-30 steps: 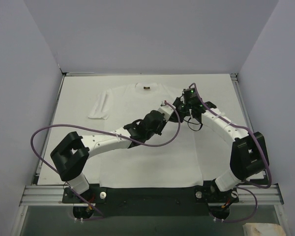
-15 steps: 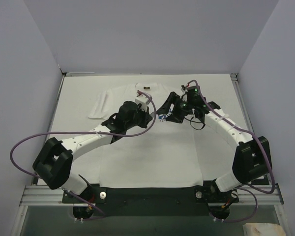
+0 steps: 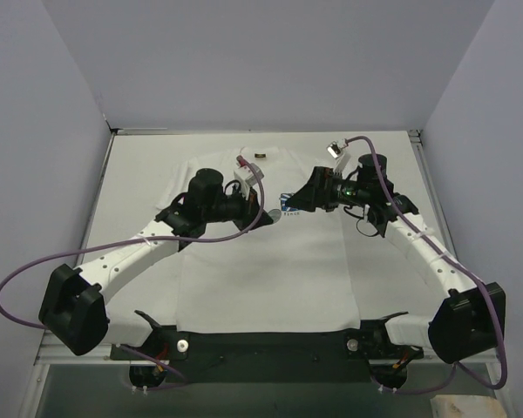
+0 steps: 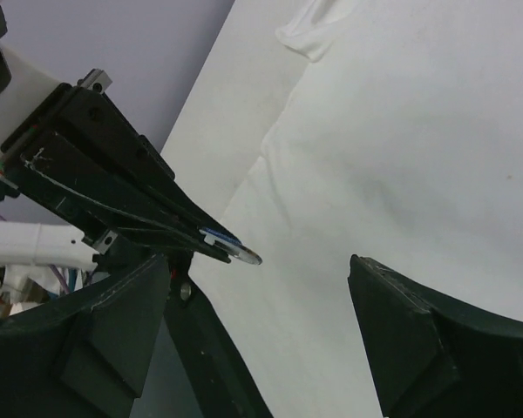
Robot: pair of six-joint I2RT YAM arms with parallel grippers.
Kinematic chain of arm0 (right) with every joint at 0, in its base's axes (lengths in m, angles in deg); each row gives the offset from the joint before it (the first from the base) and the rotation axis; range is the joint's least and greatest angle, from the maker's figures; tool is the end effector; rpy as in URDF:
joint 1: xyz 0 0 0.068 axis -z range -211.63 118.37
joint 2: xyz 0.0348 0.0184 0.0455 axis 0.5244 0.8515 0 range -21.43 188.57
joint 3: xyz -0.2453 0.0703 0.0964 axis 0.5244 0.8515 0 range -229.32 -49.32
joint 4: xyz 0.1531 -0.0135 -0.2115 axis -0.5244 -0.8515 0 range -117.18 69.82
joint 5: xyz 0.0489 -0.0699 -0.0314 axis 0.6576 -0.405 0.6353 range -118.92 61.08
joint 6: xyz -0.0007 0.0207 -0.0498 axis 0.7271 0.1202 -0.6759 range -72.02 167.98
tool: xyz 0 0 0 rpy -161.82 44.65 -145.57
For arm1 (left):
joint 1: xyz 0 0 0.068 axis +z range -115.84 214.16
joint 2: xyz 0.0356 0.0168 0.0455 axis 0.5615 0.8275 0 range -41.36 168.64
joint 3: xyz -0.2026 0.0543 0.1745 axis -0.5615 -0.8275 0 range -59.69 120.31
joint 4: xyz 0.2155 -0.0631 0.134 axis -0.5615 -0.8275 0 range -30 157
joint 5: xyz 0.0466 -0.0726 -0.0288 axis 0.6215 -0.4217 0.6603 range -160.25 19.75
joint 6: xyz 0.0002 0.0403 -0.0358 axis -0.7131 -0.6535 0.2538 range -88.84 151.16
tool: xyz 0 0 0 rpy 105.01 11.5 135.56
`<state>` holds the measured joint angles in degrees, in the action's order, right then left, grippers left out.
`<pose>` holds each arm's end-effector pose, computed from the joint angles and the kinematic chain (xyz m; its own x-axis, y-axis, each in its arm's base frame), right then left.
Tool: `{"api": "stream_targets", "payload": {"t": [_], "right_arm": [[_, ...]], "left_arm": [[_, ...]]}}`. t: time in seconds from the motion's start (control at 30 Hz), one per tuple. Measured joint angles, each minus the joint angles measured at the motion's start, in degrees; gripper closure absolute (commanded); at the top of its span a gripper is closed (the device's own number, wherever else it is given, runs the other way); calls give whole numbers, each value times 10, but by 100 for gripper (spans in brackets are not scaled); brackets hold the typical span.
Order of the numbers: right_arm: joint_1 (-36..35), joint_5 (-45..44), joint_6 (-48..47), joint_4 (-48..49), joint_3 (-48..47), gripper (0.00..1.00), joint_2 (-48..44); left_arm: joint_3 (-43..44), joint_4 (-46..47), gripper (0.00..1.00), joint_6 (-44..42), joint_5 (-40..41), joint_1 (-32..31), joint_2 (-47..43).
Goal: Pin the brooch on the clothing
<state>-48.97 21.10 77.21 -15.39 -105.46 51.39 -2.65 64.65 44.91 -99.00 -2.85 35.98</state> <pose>0.2674 0.1122 0.3330 -0.6145 0.1368 -0.7769 -0.6958 0.3701 0.6155 0.2371 -0.2003 0.3019 -0.5086 0.1222 -0.8523 0.7837 0.4756 -0.3994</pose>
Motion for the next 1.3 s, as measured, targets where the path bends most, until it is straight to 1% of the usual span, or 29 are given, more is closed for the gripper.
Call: {"api": "stream_targets", "payload": {"t": [0.13, 0.17, 0.33, 0.43, 0.47, 0.5, 0.53, 0.7, 0.77, 0.83, 0.9, 0.93, 1.0, 1.03, 1.13, 1.2, 1.23, 1.27, 1.3], "right_arm": [[-4, 38, -63, -24, 0, 21, -5], [-5, 46, -72, -28, 0, 23, -7], [-20, 87, -104, -33, 0, 29, -15], [-28, 119, -103, -27, 0, 43, -15], [-32, 127, -102, -24, 0, 49, -15], [-35, 136, -102, -20, 0, 51, -15], [-38, 143, -100, -19, 0, 57, -14], [-45, 169, -108, -27, -2, 59, -10], [-49, 176, -113, -31, -3, 62, -9], [-52, 182, -116, -37, -4, 73, -5], [-55, 187, -124, -43, -8, 79, 2], [-56, 188, -128, -46, -10, 85, 5], [-56, 187, -135, -56, -15, 91, 13], [-56, 189, -138, -62, -18, 100, 17], [-56, 193, -149, -70, -24, 100, 21], [-57, 192, -155, -74, -28, 100, 21], [-57, 190, -157, -76, -29, 100, 21], [-57, 187, -157, -77, -30, 100, 21], [-58, 181, -157, -76, -30, 100, 21]], "left_arm": [[3, -16, 100, -7, -77, 0, -5], [4, -18, 100, -7, -94, 0, -6], [8, -17, 100, -3, -161, 1, -6], [12, -15, 100, 3, -189, 1, -6], [12, -13, 100, 6, -196, 1, -6], [13, -12, 100, 7, -202, 1, -6], [13, -12, 100, 9, -206, 1, -6], [17, -9, 100, 12, -221, 1, 4], [20, -9, 100, 13, -223, 1, 9], [21, -9, 100, 17, -225, 2, 13], [22, -6, 100, 21, -230, 2, 17], [23, -5, 100, 22, -234, 2, 19], [24, -4, 100, 23, -239, 2, 21], [24, -5, 100, 24, -241, 2, 23], [24, -5, 100, 26, -245, 4, 25], [24, -4, 88, 28, -246, 4, 25], [25, -5, 77, 28, -246, 5, 25], [25, -4, 58, 27, -245, 5, 25], [25, -4, 50, 26, -242, 6, 24]]}}
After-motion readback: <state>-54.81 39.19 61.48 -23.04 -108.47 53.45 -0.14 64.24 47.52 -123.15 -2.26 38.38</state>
